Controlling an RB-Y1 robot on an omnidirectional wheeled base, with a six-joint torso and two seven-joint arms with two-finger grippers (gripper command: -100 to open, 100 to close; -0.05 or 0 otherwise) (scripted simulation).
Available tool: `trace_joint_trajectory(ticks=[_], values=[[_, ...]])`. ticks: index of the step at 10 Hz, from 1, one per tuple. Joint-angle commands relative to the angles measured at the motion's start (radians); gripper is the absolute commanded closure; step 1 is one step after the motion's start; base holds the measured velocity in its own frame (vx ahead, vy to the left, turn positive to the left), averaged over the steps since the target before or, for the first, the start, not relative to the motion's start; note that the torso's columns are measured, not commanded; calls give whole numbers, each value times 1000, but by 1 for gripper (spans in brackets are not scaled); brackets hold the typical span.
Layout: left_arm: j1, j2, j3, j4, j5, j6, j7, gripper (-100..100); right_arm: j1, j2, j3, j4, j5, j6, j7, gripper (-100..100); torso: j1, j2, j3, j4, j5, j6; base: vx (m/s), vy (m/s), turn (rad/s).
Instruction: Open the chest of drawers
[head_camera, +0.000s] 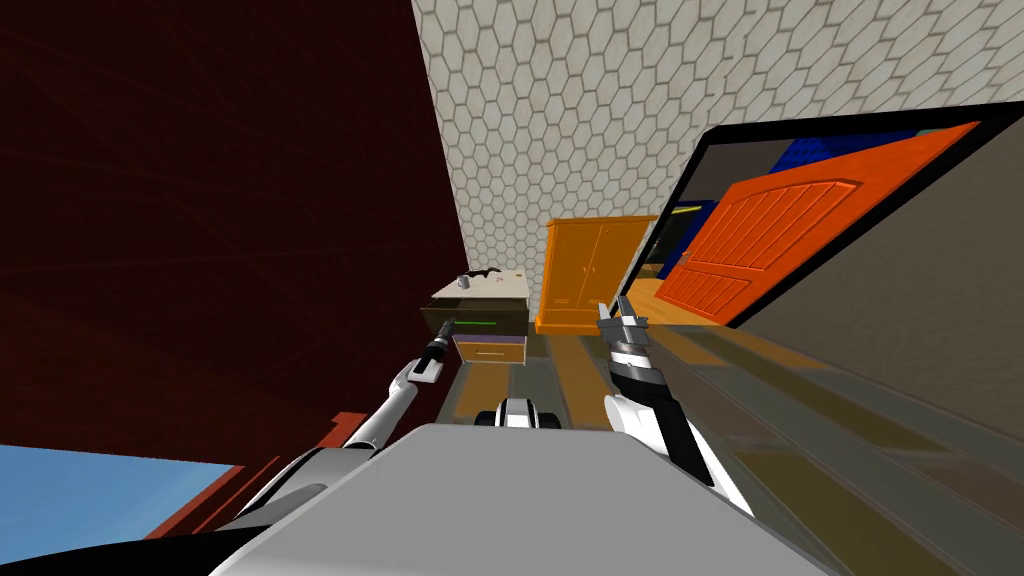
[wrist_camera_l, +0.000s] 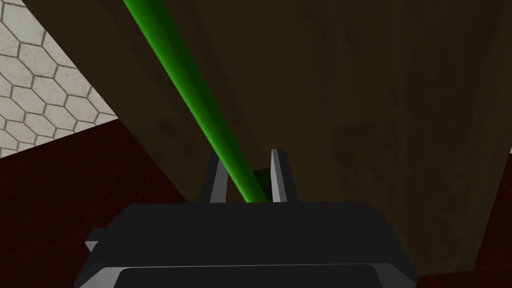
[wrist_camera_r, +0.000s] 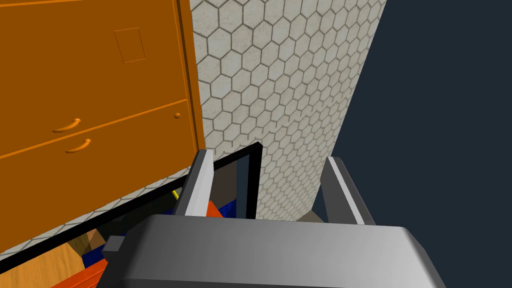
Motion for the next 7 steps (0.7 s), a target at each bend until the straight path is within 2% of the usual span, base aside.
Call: trace_joint_trajectory(ticks=[1, 5, 6, 7], values=[[8, 3, -6, -5, 0, 0, 5, 100, 0, 0, 0, 0, 0, 0, 0, 0, -1, -6, -3, 0, -2, 1, -126, -11, 30], [20, 14, -16, -19, 0, -1, 14, 100, 0, 0, 0, 0, 0, 0, 0, 0, 2, 0, 0, 0, 1, -1, -192, 7, 29], [-3, 30, -17, -26, 4, 25, 27, -100, 0, 0, 0, 0, 0, 0, 0, 0, 1, 0, 0, 0, 0, -1, -136, -28, -38], [-12, 40, -18, -32, 6, 40, 34, -100, 0, 0, 0, 0, 0, 0, 0, 0, 1, -6, -3, -1, 0, 0, -49, -23, -40]])
